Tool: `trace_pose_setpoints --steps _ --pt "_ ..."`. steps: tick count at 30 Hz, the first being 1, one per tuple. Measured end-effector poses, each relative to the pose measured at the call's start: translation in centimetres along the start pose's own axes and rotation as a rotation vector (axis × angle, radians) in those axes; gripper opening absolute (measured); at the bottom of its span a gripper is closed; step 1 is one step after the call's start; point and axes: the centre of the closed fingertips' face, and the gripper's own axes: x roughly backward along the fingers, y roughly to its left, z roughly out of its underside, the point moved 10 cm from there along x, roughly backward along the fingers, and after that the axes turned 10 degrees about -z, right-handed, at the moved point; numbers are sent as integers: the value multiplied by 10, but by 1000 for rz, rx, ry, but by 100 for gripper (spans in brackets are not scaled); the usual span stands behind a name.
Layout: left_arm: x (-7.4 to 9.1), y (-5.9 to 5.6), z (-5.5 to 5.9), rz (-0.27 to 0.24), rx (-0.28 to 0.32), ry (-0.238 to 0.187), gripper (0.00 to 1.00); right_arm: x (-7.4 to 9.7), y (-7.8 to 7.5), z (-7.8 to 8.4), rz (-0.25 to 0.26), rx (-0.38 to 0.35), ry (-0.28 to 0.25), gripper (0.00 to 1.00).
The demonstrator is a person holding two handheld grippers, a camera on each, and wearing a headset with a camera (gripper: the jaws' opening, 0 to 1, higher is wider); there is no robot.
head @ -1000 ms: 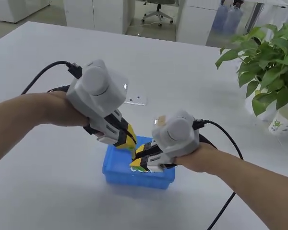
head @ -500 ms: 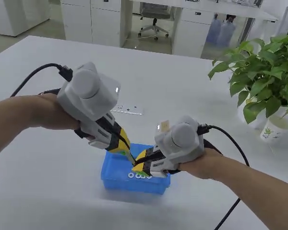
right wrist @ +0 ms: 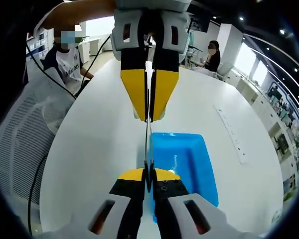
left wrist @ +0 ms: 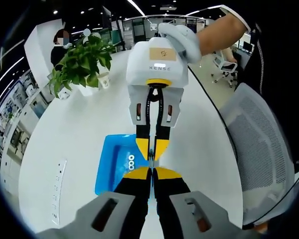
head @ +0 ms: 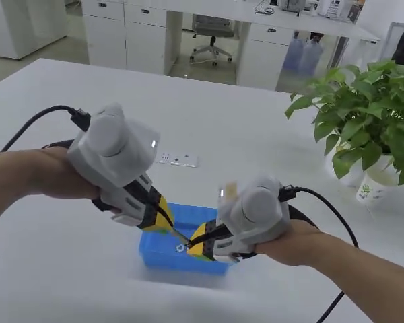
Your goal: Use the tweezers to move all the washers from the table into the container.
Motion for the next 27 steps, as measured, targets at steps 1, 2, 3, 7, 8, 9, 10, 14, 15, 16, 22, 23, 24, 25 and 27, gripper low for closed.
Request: trace_pose_setpoints --steps 1,2,3,7,8,9,10,14,15,16,22,23,24,25,27 --pt "0 -2 1 2 -1 2 6 0 2 0 -5 4 5 7" --pt "-1 -5 3 5 -3 2 6 0 5 1 -8 5 9 6" --pt "-1 -8 5 6 -3 0 6 -1 8 1 -13 11 15 6" --pt "-6 -22 12 18 5 -3 6 -3 20 5 -29 26 36 6" --pt "-7 -26 13 21 9 -2 6 -4 23 6 -34 31 42 6" --pt "-8 -29 15 23 8 -2 6 -6 27 8 -40 35 48 6" --pt "-11 -34 18 23 12 -5 6 -7 29 9 -43 36 52 6" --pt "-20 -48 27 28 32 -7 6 -15 40 16 -60 41 71 6" --pt "-22 -50 29 31 37 -4 6 -16 41 17 -61 41 72 6" --pt "-24 -51 30 30 39 -3 6 -19 44 18 -64 38 77 6" --pt "-37 -63 41 38 52 8 6 -30 54 30 -68 28 95 6" --pt "-40 -64 43 41 55 15 6 -31 55 31 -69 25 97 6" --pt "-42 -66 45 42 55 19 6 -32 56 33 -70 22 100 6" --pt "-44 -67 46 43 57 21 6 -33 57 34 -69 22 102 6" --pt "-48 -69 50 45 67 24 6 -35 59 37 -69 16 106 6"
